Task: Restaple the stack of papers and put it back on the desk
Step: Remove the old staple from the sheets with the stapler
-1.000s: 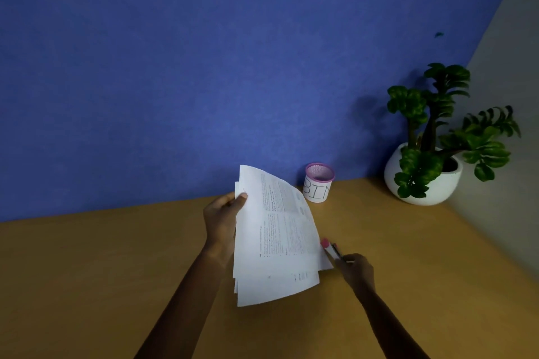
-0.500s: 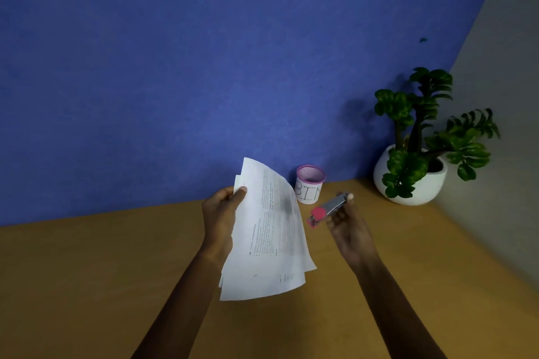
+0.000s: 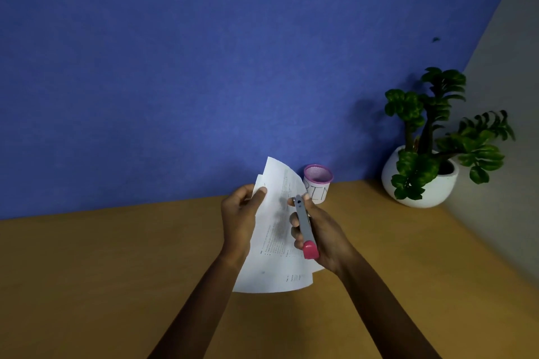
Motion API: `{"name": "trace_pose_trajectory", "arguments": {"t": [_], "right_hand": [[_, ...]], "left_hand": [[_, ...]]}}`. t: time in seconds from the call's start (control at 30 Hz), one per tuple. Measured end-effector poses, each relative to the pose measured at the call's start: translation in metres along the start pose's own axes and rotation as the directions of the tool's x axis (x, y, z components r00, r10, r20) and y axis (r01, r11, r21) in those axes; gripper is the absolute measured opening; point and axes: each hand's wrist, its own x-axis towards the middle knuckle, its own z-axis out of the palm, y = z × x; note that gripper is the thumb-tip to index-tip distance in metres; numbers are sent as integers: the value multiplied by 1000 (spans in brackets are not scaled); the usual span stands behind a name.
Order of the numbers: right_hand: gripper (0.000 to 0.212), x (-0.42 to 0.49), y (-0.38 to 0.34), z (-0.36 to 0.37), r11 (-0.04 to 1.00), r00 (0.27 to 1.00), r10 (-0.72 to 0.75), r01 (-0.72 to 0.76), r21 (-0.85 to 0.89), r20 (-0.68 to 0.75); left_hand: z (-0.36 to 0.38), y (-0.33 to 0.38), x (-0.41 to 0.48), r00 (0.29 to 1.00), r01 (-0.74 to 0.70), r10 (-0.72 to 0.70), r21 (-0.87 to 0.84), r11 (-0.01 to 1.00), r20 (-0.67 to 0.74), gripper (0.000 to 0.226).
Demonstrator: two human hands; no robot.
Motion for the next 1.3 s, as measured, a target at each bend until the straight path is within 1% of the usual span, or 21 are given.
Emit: {"name": "trace_pose_trajectory", "arguments": {"t": [0.1,0.2,0.37,0.47,0.6,0.83,1.0,1.3], "right_hand": [[29,-3,-10,11,980,1000,-4,6,-197,12],[20,-5,-22,22,941,999,-37,37,-337,8],[10,-7,-35,33,881,994,-104,78,-467,-30],[9,-8,-39,35,878,993,-107,73,-474,-45],[12,-9,-42,37,873,992,-114,72,-482,-58],[14,-9,-47,38,866,989,-119,60,-497,-87],[15,-11,-46,35,869,989,-114,52,-492,-98],[17,-12,-45,35,863,982,-136,51,-502,-133]], "left_hand": [[3,-1,-2,1000,-28,28,23,999,3,5],[5,0,-3,995,-96,96,68,993,12,3],[8,3,-6,987,-156,152,92,983,49,7],[8,5,-6,982,-184,178,108,977,58,10],[6,5,-4,971,-237,225,193,952,79,13],[6,9,-3,960,-273,254,203,941,115,11],[5,11,-1,955,-286,252,251,925,156,9],[7,11,-2,963,-269,244,314,910,118,6]]}}
